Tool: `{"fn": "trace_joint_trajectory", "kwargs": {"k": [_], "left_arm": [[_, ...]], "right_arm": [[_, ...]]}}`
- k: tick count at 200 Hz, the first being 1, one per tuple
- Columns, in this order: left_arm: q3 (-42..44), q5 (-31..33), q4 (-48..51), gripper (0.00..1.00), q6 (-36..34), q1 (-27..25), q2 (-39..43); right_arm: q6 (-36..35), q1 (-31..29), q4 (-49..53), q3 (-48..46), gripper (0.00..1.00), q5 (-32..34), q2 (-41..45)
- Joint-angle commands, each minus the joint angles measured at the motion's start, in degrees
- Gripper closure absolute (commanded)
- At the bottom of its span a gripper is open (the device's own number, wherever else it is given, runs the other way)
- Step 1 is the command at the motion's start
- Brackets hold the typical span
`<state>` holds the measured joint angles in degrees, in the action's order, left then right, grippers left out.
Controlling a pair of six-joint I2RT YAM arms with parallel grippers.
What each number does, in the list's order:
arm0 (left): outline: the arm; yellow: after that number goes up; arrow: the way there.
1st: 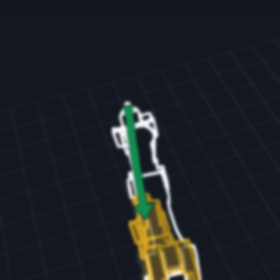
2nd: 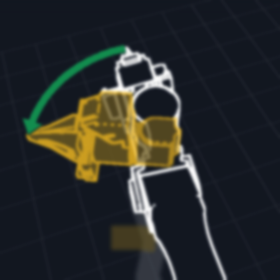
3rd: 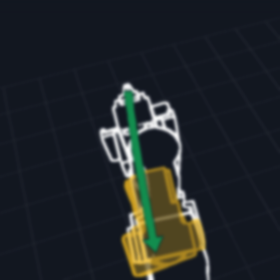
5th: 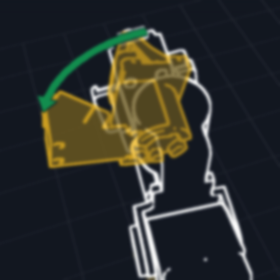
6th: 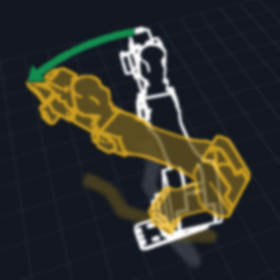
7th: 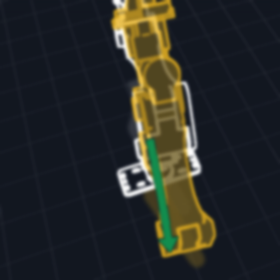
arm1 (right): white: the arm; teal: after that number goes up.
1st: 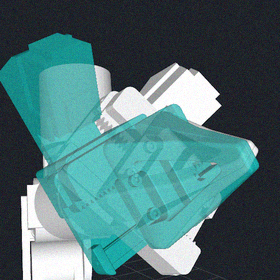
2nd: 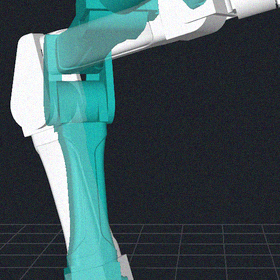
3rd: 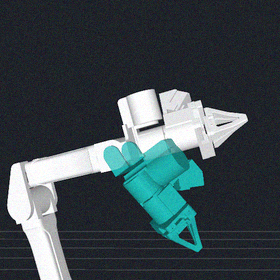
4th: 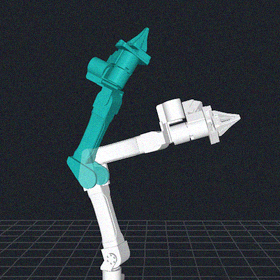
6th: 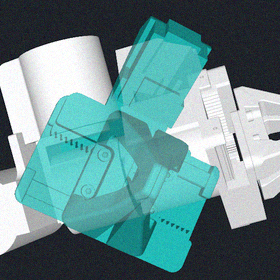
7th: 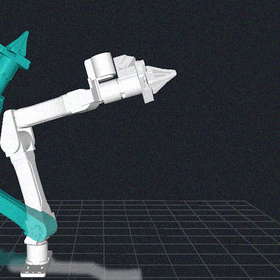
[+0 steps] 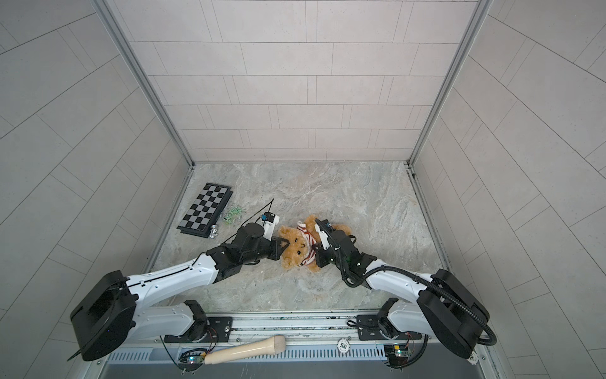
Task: Dress the teddy bear
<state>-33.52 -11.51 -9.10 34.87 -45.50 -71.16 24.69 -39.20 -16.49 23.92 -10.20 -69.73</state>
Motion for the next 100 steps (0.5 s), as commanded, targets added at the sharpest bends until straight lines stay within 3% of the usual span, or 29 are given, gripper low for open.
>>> {"fn": "trace_joint_trajectory", "kwargs": {"k": [1, 40, 100], "left_arm": [[-0.7, -0.9, 2.5, 1.0, -1.3, -0.8, 0.6], [0.3, 0.0, 3.7, 1.0, -1.1, 0.2, 3.0], [4.5, -2.3, 4.2, 1.0, 1.3, 6.9, 6.1]], "right_arm": [[0.7, 0.5, -1.1, -1.1, 0.99, 2.0, 1.3], [0.9, 0.8, 1.2, -1.5, 1.0, 4.1, 4.8], [1.7, 4.9, 4.8, -3.9, 1.0, 5.6, 8.9]]}}
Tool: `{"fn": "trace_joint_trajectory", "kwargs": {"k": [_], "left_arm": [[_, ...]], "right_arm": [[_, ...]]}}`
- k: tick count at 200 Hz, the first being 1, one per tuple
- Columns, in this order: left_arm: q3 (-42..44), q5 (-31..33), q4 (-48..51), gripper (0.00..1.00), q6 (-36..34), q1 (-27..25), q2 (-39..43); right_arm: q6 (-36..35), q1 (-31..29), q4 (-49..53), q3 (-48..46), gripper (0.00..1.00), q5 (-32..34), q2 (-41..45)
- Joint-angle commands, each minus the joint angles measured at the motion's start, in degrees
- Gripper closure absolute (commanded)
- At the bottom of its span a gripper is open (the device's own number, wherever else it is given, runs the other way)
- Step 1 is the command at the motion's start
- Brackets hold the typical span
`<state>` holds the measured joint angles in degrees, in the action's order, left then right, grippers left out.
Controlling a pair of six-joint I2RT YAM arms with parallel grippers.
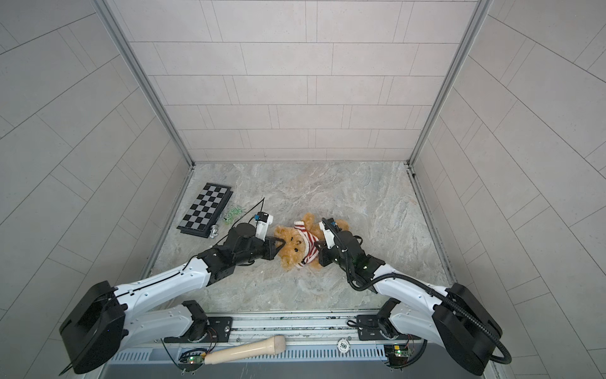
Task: Dress the teddy bear
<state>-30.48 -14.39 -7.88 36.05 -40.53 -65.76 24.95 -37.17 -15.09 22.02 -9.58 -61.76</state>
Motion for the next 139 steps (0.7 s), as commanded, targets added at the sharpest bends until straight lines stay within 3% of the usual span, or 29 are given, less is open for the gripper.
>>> {"fn": "trace_joint_trajectory", "kwargs": {"k": [1, 33, 81, 139], "left_arm": [[1.4, 0.5, 3.0, 1.0, 0.2, 1.9, 0.7], [2.1, 0.4, 1.5, 1.0, 1.2, 2.1, -0.2], [1.7, -3.7, -3.0, 1.0, 2.6, 1.9, -1.2], [3.0, 0.2, 3.5, 0.41, 0.1, -4.3, 7.9]], "right_arm": [[1.5, 3.0, 3.4, -2.0, 1.0, 4.9, 0.9], [1.9, 4.0, 3.2, -2.1, 1.0, 5.1, -0.1], [2.0, 4.0, -0.1, -0.1, 1.0, -0.6, -4.6], [3.0, 3.2, -2.2, 0.5, 0.99, -2.0, -4.8]]}}
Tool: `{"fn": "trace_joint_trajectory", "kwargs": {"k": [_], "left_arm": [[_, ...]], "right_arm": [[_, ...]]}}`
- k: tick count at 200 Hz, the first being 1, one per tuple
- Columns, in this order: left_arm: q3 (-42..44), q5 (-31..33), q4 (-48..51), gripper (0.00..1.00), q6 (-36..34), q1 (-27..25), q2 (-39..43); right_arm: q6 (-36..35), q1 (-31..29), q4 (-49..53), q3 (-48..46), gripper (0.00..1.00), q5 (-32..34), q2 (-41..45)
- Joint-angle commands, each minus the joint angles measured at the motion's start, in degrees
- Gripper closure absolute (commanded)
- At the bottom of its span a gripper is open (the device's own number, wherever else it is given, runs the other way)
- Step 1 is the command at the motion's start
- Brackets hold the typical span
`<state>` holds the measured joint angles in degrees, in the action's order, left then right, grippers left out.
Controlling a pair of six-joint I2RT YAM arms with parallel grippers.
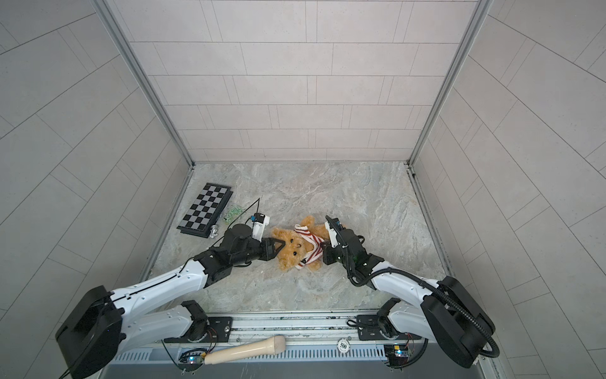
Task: Dress the teddy bear
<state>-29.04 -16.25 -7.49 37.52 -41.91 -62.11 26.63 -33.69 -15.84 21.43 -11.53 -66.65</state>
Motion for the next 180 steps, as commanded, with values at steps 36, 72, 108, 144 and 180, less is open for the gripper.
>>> {"fn": "trace_joint_trajectory", "kwargs": {"k": [36, 72, 108, 144, 180], "left_arm": [[6.4, 4.9, 1.7, 0.29, 2.5, -8.3, 8.9], [8.5, 8.5, 0.6, 0.25, 4.6, -13.0, 6.5], [7.5, 9.2, -3.3, 0.23, 4.4, -16.0, 1.7], [5.3, 9.0, -7.3, 0.41, 3.7, -16.3, -5.1], [3.5, 8.9, -10.9, 0.59, 4.0, -16.2, -9.1]], "right_arm": [[1.6, -0.6, -2.3, 1.3, 0.99, 0.2, -1.3], [1.9, -1.1, -2.8, 1.5, 0.99, 0.4, -2.2], [2.0, -1.7, -2.2, 1.5, 0.99, 1.1, -1.5], [1.6, -1.8, -1.8, 1.4, 1.0, 1.3, -1.4], [1.6, -1.8, -1.9, 1.4, 0.99, 1.1, -1.6]]}}
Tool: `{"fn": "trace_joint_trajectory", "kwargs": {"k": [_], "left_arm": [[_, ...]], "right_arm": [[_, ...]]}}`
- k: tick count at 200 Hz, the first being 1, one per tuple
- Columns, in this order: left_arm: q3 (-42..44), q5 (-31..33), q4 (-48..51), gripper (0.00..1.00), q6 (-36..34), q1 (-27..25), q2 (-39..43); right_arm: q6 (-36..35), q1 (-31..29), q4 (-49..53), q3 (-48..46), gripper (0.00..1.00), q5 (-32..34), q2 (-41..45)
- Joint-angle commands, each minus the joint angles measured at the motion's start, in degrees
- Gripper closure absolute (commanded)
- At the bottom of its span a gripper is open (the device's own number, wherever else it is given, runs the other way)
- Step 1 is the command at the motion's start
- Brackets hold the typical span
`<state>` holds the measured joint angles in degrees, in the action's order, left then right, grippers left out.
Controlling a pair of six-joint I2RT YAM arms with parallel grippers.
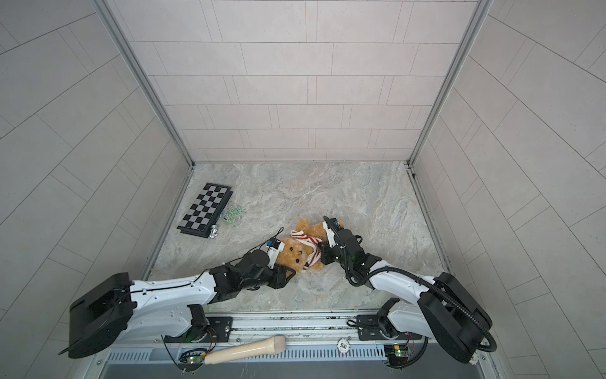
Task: Dress the teddy bear
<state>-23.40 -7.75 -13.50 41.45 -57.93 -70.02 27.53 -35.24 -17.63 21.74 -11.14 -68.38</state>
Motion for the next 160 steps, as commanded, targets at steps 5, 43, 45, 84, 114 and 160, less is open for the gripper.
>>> {"fn": "trace_joint_trajectory", "kwargs": {"k": [5, 43, 45, 84, 114, 160], "left_arm": [[-2.0, 0.2, -5.8, 0.62, 0.5, -0.2, -1.2], [-0.4, -2.4, -10.7, 0.9, 2.8, 0.3, 1.5], [-0.5, -2.4, -10.6, 0.91, 2.8, 0.4, 1.7], [-0.7, -3.6, -11.5, 1.0, 7.1, 2.9, 4.5], [-0.2, -4.4, -14.3, 1.0, 11.6, 6.3, 6.4], [-1.4, -6.2, -18.8, 1.0, 15.4, 8.9, 4.9]], "right_arm": [[0.6, -0.3, 0.0, 1.0, 0.99, 0.8, 0.3], [-0.9, -0.2, -0.3, 0.5, 0.89, -2.3, 3.0], [-1.1, -0.2, -0.6, 0.4, 0.87, -2.6, 3.2], [-2.9, -0.2, -3.3, -3.2, 0.6, -5.4, 11.0], [-3.7, -0.3, -3.2, -6.7, 0.46, -7.4, 19.7], [-1.9, -0.3, 2.5, -8.8, 0.57, -6.0, 26.8]]}}
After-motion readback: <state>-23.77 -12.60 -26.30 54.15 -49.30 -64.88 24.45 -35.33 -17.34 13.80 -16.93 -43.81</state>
